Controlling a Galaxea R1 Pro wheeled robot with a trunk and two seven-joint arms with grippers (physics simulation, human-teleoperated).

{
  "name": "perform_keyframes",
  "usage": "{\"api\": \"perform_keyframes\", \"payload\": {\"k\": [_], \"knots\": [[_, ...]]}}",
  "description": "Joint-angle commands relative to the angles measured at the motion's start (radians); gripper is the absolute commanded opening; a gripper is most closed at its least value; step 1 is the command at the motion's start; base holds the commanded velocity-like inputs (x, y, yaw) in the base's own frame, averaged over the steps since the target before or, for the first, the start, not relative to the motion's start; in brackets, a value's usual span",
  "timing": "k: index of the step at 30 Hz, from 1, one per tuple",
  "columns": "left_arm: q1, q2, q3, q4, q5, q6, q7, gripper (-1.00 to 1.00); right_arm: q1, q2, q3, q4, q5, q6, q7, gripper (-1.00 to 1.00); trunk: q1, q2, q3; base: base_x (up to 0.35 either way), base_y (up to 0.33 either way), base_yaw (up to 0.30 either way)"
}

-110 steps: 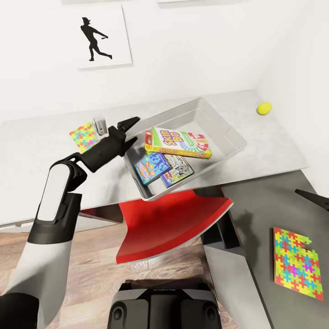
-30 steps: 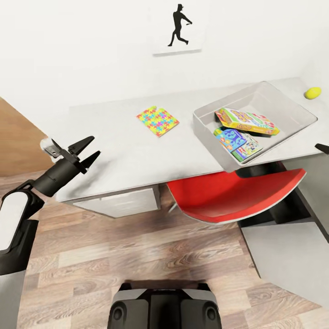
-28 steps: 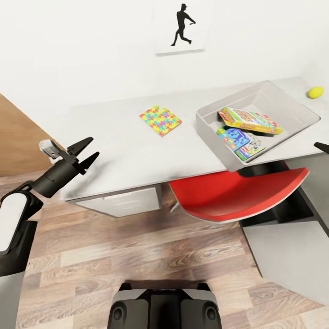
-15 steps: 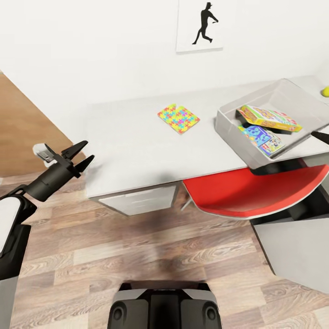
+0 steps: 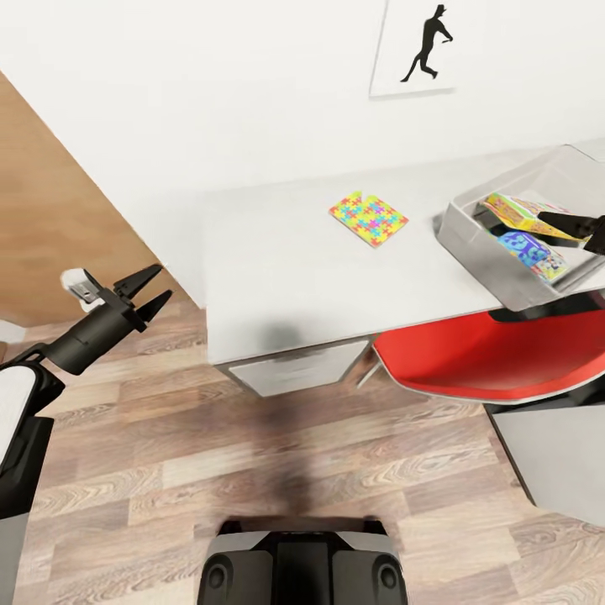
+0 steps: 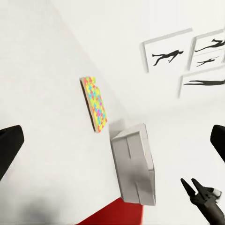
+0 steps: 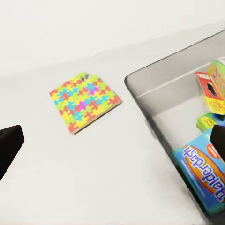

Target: Put all the toys in the child's room - the three board games (two on the bed and one on the table), the two jigsaw puzzles on the table, and the tennis ball on the table - inside the toy box on the table in the child's room.

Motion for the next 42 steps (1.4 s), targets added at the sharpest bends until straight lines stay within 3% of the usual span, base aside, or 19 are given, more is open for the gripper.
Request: {"api": "perform_keyframes", "payload": {"k": [1,8,14,19,25,33,42], "knots": [[0.004,0.0,0.0,0.001,0.0,0.005,-0.001,1.0,-0.01,0.003,0.019,0.0,-0.001,0.006,-0.027,1.0,0.001,-0.002,-0.001,0.057,0.336,0.0],[0.027,0.0,-0.004,0.003,-0.004,0.005,0.002,1.0,-0.085,0.041,0.084,0.011,-0.001,0.006,-0.169,1.0,0.001,-0.002,-0.001,0.072,0.336,0.0],[0.042,-0.003,-0.007,0.007,-0.02,0.003,0.003,1.0,-0.141,0.062,0.139,0.031,-0.001,0.006,-0.224,1.0,0.001,-0.002,-0.001,0.088,0.32,0.0],[0.055,-0.011,-0.01,0.01,-0.076,0.001,0.007,1.0,-0.2,0.076,0.234,0.092,-0.001,0.006,-0.261,1.0,0.001,-0.002,-0.001,0.059,0.192,0.0],[0.064,-0.027,-0.036,0.011,-0.124,0.0,0.011,1.0,-0.278,0.086,0.295,0.184,0.0,0.006,-0.284,1.0,0.001,-0.002,-0.001,0.027,0.087,0.0],[0.079,-0.04,-0.078,0.012,-0.16,-0.004,0.025,1.0,-0.358,0.112,0.335,0.285,0.002,0.006,-0.306,1.0,0.001,-0.002,-0.001,0.01,0.032,0.0],[0.098,-0.046,-0.107,0.014,-0.175,-0.008,0.038,1.0,-0.38,0.126,0.354,0.345,0.003,0.006,-0.339,1.0,0.001,-0.002,-0.001,0.035,0.035,0.0]]}}
